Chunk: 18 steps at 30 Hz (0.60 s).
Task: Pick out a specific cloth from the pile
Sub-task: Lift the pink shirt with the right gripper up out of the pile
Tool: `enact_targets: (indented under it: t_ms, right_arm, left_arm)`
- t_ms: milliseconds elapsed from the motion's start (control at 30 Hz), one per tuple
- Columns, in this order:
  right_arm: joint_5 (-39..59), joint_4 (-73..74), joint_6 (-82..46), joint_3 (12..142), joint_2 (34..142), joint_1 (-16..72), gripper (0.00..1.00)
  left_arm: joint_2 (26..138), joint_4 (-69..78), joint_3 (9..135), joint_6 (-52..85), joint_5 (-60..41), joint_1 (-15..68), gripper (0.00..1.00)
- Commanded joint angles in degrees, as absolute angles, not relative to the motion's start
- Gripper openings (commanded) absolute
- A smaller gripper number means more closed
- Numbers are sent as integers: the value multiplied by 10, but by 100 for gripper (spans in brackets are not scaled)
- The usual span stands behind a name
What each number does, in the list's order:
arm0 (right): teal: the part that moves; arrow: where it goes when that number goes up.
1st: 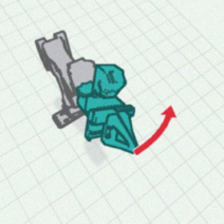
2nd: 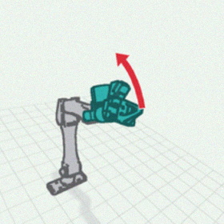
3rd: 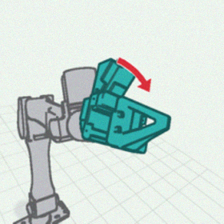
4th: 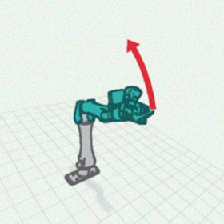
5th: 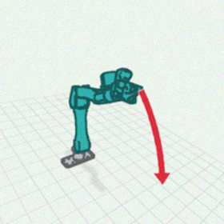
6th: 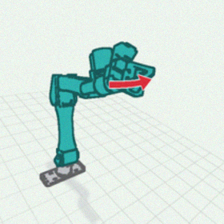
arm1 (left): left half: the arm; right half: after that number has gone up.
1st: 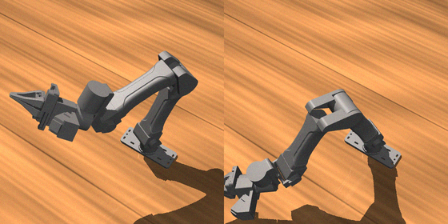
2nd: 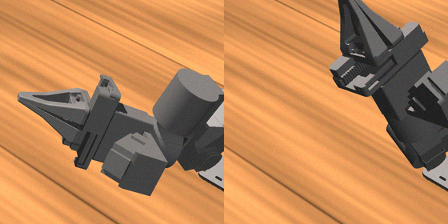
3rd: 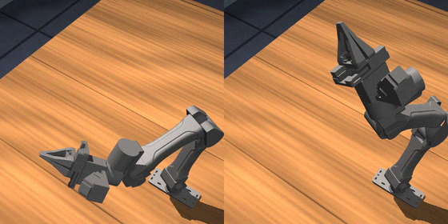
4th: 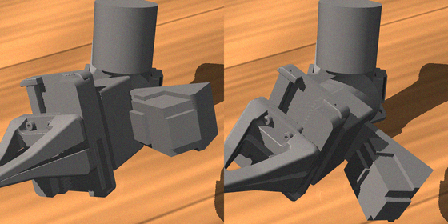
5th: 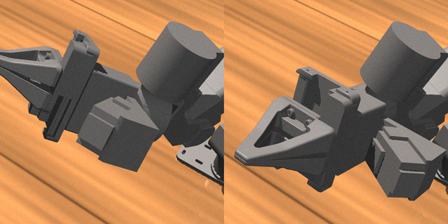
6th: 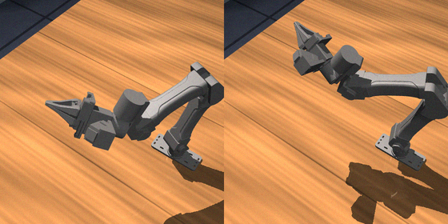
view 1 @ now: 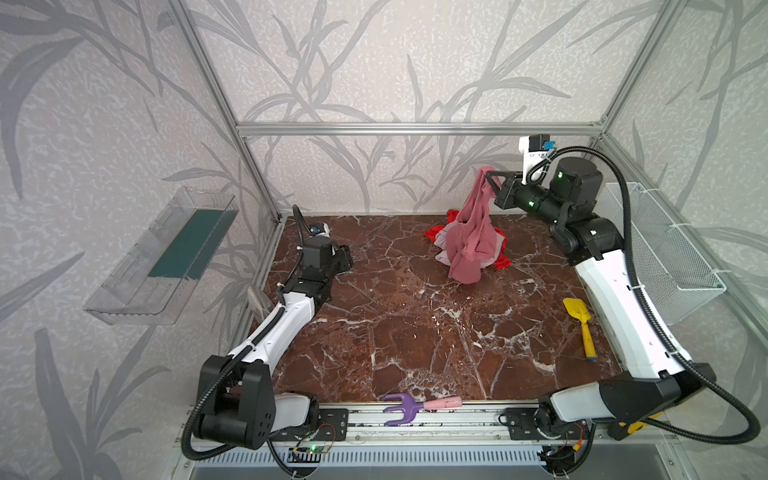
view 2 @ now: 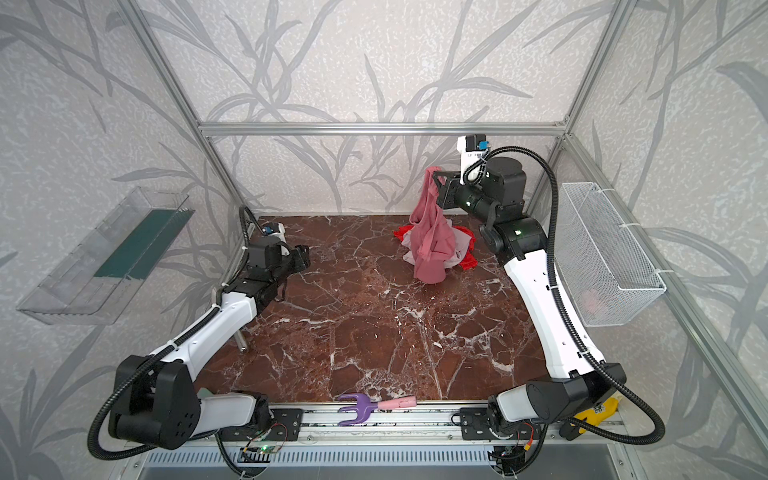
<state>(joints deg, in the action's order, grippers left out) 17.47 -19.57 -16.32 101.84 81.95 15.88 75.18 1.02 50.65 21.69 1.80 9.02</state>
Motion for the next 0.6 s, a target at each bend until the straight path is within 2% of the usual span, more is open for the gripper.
enact_targets:
  t_ms: [0, 567]
  right_arm:
    - [208, -175, -167, 1058, 788, 156, 0]
    - [344, -120, -252, 1115, 776, 156, 0]
  left_arm:
    - [732, 4, 531, 227, 11, 92, 62]
    - [678, -31, 535, 240, 10, 92, 62]
